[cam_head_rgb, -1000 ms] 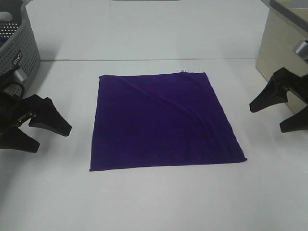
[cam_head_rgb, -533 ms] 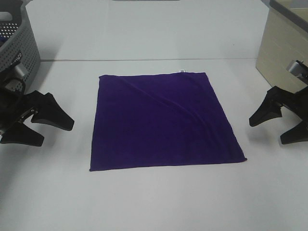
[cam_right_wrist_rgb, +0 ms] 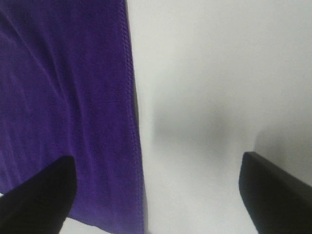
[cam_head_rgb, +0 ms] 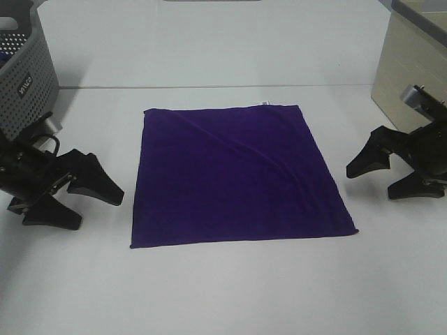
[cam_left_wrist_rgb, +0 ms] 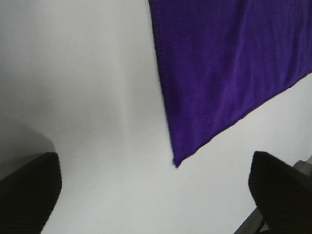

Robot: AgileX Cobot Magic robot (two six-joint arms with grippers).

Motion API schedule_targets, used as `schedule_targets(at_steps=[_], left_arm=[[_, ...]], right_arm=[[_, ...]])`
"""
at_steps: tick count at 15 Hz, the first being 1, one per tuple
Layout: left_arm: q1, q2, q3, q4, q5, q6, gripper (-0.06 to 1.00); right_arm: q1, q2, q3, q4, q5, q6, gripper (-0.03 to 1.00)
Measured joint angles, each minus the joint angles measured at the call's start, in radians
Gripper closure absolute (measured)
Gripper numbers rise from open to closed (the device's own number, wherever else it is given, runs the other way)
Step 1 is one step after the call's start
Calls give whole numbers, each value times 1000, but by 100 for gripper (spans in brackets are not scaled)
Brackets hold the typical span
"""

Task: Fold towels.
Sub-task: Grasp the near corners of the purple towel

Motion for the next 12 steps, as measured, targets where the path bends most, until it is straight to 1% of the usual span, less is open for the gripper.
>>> schedule_targets(at_steps=[1, 3, 7, 10, 12], left_arm=[[-55, 35, -54, 0, -2, 1, -3], [-98, 60, -81, -5, -9, -38, 1], [-105, 75, -93, 4, -9, -122, 4], [-107, 75, -93, 22, -10, -134, 4], [-111, 75, -93, 26, -11, -137, 5]], right_arm=[[6, 36, -5, 0, 0, -4, 9], [6, 54, -17, -7, 13, 15, 10], [6, 60, -24, -15, 21, 49, 11], [6, 64, -24, -15, 22, 69, 12], [6, 76, -25, -6, 45, 84, 15]])
